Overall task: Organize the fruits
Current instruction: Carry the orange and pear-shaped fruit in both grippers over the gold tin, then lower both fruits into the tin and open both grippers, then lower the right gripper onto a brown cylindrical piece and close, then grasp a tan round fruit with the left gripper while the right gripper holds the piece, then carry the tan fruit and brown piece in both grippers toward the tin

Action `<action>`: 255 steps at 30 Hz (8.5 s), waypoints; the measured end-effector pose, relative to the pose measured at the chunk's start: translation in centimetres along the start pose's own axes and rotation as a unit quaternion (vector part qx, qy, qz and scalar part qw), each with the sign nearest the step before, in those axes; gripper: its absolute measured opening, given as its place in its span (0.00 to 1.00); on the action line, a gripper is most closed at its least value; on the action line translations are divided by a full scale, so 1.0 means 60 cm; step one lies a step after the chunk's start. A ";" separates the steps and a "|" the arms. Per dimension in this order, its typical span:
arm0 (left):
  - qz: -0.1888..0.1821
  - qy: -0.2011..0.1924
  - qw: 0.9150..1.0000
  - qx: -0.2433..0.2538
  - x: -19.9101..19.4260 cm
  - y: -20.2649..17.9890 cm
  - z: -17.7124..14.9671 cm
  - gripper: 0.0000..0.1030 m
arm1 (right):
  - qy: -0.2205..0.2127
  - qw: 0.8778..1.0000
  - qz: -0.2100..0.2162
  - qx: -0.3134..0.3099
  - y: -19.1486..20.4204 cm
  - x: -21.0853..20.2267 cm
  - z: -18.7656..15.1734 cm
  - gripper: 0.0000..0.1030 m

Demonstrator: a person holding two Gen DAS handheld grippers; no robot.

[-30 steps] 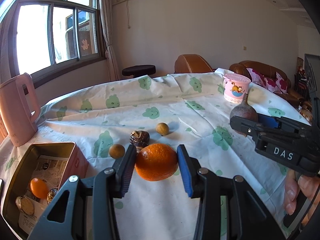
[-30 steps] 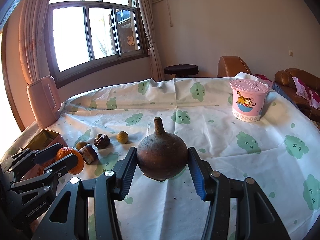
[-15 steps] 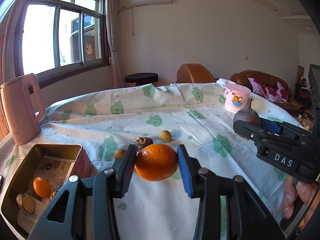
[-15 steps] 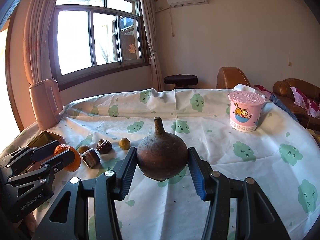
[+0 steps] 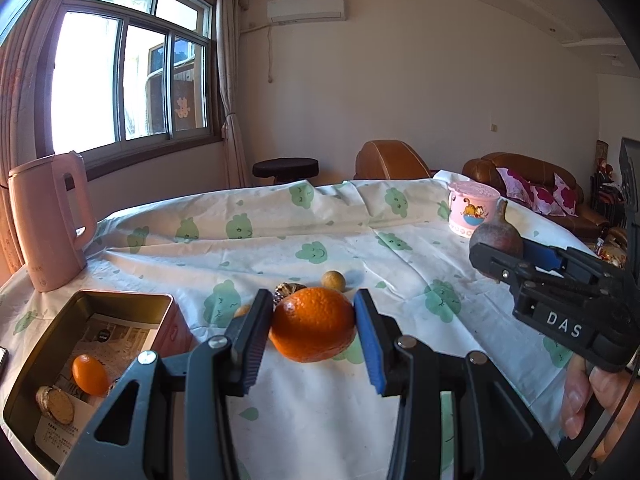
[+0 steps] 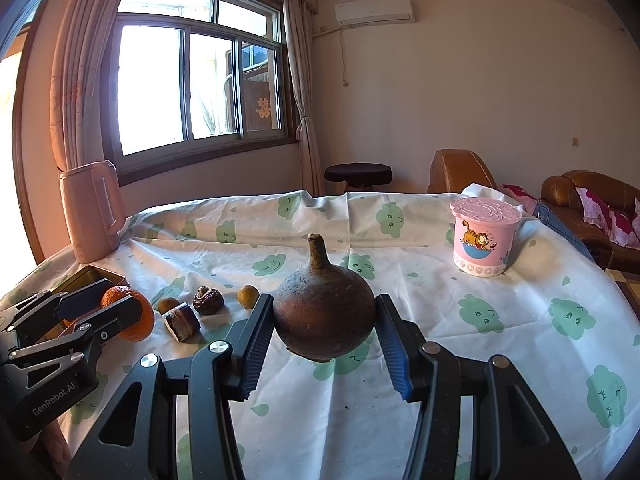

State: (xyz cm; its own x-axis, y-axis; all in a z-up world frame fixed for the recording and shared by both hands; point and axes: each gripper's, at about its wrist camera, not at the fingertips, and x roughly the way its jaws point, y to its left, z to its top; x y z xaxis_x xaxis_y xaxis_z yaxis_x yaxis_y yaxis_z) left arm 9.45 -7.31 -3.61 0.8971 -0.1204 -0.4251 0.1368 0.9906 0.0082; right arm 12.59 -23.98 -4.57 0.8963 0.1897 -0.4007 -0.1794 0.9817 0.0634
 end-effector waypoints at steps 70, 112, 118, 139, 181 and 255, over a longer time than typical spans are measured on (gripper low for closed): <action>0.120 0.003 0.984 -0.131 -0.108 0.302 -0.062 0.42 | 0.030 0.978 0.166 -0.120 0.361 0.050 0.011 0.51; 0.123 0.036 0.981 -0.143 -0.090 0.330 -0.074 0.43 | 0.098 0.968 0.175 -0.152 0.427 0.116 -0.013 0.54; 0.125 0.031 0.982 -0.139 -0.093 0.327 -0.074 0.44 | 0.094 0.971 0.168 -0.140 0.420 0.114 -0.011 0.61; 0.140 -0.030 0.979 -0.144 -0.130 0.300 -0.049 0.94 | 0.068 0.991 0.071 -0.086 0.201 0.098 0.025 0.69; 0.040 0.147 0.988 -0.013 0.154 0.077 0.016 0.58 | 0.077 0.996 0.053 -0.006 0.077 0.149 0.039 0.36; 0.007 0.018 1.000 -0.023 0.079 0.081 0.028 0.28 | -0.044 0.998 0.031 -0.044 0.096 0.062 0.031 0.37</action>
State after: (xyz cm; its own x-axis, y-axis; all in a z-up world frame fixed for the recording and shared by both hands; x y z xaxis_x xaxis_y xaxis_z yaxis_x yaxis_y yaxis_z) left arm 15.08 -3.15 -4.09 0.8828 -0.1042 -0.4581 0.1033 0.9943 -0.0272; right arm 15.63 -17.59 -3.96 0.9143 0.2537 -0.3157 -0.2660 0.9640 0.0041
